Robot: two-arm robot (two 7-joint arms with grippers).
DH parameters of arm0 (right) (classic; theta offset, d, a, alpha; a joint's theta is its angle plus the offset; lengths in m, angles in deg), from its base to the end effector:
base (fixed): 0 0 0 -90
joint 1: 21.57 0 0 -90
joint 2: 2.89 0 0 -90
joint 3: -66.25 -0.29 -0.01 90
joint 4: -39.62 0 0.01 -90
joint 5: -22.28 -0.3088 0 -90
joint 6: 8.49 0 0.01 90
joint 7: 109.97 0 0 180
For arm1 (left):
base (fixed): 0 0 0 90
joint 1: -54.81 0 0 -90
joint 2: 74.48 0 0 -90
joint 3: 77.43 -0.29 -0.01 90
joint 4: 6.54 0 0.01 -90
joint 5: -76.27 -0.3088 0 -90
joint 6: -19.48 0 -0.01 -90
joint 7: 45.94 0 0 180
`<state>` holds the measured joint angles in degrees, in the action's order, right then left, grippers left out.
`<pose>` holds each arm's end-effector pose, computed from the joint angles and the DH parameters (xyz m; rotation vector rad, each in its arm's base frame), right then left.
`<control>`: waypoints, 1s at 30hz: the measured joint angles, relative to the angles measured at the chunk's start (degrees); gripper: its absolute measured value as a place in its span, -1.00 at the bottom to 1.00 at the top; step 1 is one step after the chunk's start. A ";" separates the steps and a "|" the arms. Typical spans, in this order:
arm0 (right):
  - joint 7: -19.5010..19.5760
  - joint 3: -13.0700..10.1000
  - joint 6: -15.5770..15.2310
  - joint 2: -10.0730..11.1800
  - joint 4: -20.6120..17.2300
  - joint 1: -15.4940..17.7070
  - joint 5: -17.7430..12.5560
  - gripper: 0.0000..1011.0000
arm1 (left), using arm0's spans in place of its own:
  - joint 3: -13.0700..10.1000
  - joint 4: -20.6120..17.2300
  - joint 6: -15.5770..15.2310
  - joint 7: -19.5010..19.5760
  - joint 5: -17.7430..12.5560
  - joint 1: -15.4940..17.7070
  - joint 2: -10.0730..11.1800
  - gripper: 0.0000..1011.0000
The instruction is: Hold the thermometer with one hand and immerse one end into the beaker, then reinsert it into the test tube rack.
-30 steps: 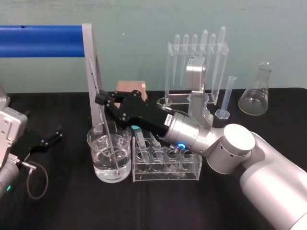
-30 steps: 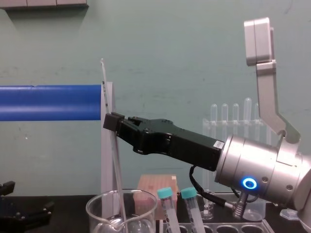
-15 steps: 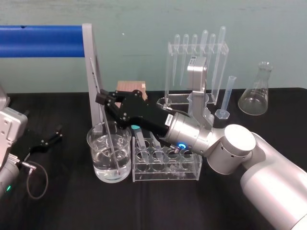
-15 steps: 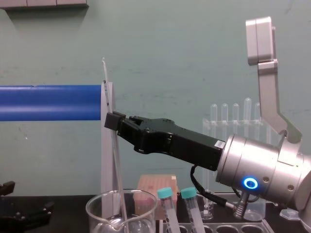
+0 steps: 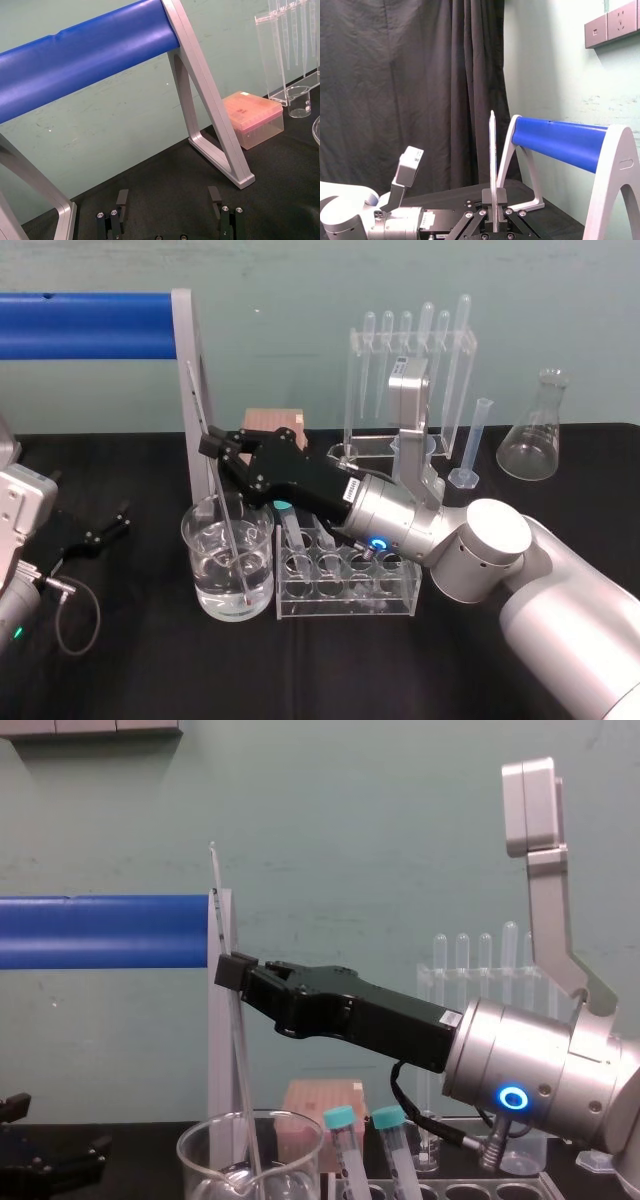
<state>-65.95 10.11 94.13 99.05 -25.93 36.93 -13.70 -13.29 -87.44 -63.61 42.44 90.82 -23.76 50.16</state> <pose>0.4478 0.0718 -0.2581 0.2459 -0.0520 -0.3657 0.3581 0.0827 -0.3023 0.3043 -0.2850 1.2480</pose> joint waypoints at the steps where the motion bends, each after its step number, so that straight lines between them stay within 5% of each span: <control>1: -0.01 -0.03 0.00 0.00 0.01 -0.09 0.00 -0.90 | 0.00 0.00 0.00 0.00 0.00 0.00 0.00 0.99; 7: -0.02 -0.64 -0.33 0.37 -1.31 -0.64 -0.52 -0.90 | 0.00 0.00 0.00 0.00 0.00 0.00 0.00 0.99; 17: -0.47 -5.34 -3.81 2.51 -11.55 -2.34 -8.20 -0.90 | 0.00 0.00 0.00 0.00 0.00 0.00 0.00 0.99; 25: 4.89 -9.97 -3.47 9.64 -20.42 -0.58 -8.15 -0.90 | 0.00 0.00 0.00 0.00 0.00 0.00 0.00 0.99; 30: 8.97 -12.18 -4.37 14.60 -24.63 3.55 -6.87 -0.90 | 0.00 0.00 0.00 0.00 0.00 0.00 0.00 0.99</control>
<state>-56.98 -2.06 89.76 113.64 -50.56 40.48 -20.57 -13.29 -87.44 -63.61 42.44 90.82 -23.76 50.16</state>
